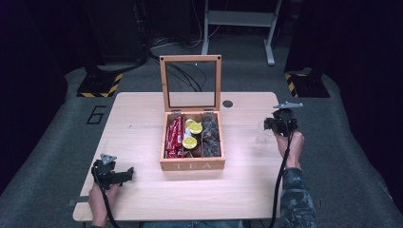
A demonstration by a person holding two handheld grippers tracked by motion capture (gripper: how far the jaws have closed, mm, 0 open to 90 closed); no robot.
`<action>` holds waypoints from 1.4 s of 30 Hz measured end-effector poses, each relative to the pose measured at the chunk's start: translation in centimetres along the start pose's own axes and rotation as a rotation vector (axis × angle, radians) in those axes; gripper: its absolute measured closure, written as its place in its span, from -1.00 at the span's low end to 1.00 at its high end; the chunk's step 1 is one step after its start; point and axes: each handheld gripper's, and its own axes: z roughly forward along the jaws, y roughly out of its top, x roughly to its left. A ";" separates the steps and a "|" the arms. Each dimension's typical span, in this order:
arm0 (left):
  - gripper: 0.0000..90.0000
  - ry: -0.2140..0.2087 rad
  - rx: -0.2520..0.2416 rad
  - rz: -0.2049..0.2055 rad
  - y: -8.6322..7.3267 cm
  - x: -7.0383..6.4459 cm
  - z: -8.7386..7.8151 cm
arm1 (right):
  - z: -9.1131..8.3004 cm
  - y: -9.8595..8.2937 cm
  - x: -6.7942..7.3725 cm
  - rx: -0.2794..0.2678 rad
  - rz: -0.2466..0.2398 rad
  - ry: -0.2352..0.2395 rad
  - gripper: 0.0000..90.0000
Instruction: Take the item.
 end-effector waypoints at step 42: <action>-0.99 0.001 0.000 0.001 0.0 0.0 0.0 | -3.6 -2.0 1.5 -0.010 -0.028 0.112 -0.64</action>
